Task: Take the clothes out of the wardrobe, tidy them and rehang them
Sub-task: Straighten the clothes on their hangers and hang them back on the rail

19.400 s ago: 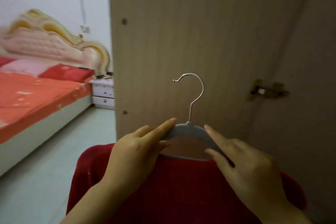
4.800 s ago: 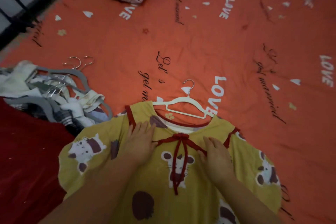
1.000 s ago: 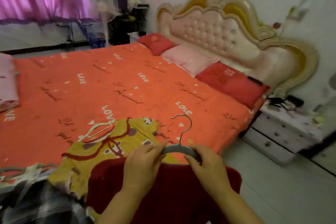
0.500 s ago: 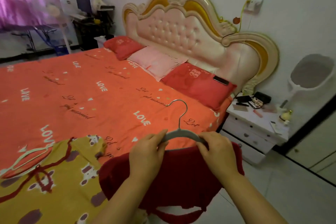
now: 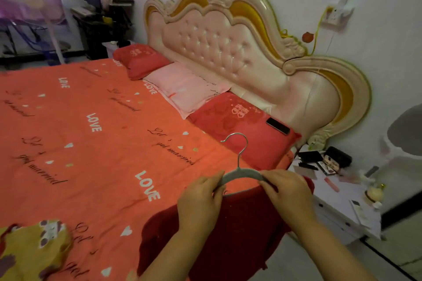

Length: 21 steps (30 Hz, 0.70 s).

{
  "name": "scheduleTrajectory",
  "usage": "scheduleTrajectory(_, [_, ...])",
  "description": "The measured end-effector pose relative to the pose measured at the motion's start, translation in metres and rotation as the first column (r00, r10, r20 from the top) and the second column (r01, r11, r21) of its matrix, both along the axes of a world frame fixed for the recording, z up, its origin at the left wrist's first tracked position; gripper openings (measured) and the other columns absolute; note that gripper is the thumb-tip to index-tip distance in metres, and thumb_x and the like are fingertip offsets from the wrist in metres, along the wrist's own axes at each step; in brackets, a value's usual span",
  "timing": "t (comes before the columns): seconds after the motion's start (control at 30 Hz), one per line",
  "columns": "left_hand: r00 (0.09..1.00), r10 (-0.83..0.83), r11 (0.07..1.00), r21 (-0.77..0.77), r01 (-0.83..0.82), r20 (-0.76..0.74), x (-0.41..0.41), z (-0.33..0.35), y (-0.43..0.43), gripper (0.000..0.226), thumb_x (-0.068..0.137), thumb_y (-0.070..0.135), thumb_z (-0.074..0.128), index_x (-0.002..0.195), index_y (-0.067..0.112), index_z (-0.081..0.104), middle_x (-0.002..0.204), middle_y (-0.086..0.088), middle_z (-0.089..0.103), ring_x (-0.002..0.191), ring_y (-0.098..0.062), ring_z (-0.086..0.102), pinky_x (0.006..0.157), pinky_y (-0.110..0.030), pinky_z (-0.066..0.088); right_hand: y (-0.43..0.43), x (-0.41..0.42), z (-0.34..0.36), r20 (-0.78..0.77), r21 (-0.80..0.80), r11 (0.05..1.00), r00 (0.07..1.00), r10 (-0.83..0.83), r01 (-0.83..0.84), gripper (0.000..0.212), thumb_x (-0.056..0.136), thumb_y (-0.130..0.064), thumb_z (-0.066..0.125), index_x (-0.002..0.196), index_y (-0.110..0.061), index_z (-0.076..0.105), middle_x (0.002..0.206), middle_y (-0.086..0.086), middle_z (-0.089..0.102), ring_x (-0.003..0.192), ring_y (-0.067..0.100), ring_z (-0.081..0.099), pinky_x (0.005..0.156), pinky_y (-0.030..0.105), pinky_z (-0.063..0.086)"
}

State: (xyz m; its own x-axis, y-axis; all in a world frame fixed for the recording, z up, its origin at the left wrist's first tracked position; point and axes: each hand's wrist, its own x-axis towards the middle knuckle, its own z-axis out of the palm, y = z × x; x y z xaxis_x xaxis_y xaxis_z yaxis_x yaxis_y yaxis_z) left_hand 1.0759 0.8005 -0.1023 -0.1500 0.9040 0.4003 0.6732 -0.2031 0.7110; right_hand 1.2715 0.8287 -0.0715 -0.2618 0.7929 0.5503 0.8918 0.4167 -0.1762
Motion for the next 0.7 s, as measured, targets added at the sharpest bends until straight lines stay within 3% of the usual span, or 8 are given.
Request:
scheduleTrajectory(0.13, [1.0, 0.022, 0.998, -0.063, -0.021, 0.008, 0.004, -0.005, 0.068, 0.04, 0.086, 0.026, 0.063, 0.125, 0.031, 0.058, 0.1, 0.004, 0.066, 0.093, -0.017, 0.059, 0.073, -0.031, 0.045, 0.078, 0.003, 0.0, 0.02, -0.016, 1.0, 1.0, 0.023, -0.022, 0.022, 0.066, -0.006, 0.083, 0.087, -0.008, 0.075, 0.078, 0.007, 0.071, 0.07, 0.031, 0.067, 0.061, 0.045, 0.053])
scheduleTrajectory(0.43, [0.984, 0.171, 0.96, -0.215, -0.178, -0.053, -0.017, -0.044, 0.193, 0.04, 0.091, 0.033, 0.055, 0.131, 0.034, 0.051, 0.099, 0.005, 0.063, 0.093, -0.015, 0.056, 0.067, -0.026, 0.037, 0.24, -0.029, -0.036, 0.051, -0.155, 0.968, 0.977, 0.205, -0.195, 0.021, 0.067, -0.008, 0.083, 0.086, -0.011, 0.076, 0.077, 0.006, 0.071, 0.07, 0.031, 0.067, 0.063, 0.043, 0.053])
scheduleTrajectory(0.57, [0.95, 0.303, 0.907, -0.286, -0.31, -0.07, -0.035, -0.066, 0.254, 0.041, 0.09, 0.033, 0.056, 0.131, 0.034, 0.051, 0.1, 0.005, 0.063, 0.094, -0.016, 0.056, 0.069, -0.029, 0.041, 0.322, -0.057, -0.062, 0.035, -0.214, 0.917, 0.936, 0.351, -0.336, 0.024, 0.062, -0.007, 0.085, 0.083, -0.012, 0.075, 0.073, 0.003, 0.07, 0.066, 0.027, 0.067, 0.06, 0.039, 0.053])
scheduleTrajectory(0.7, [0.906, 0.403, 0.832, -0.36, -0.422, -0.13, -0.048, -0.087, 0.309, 0.042, 0.09, 0.032, 0.057, 0.131, 0.036, 0.05, 0.096, 0.006, 0.062, 0.092, -0.015, 0.055, 0.063, -0.025, 0.032, 0.395, -0.081, -0.094, 0.018, -0.285, 0.863, 0.898, 0.44, -0.417, 0.026, 0.06, -0.008, 0.086, 0.082, -0.015, 0.075, 0.069, 0.001, 0.068, 0.061, 0.027, 0.064, 0.056, 0.039, 0.051])
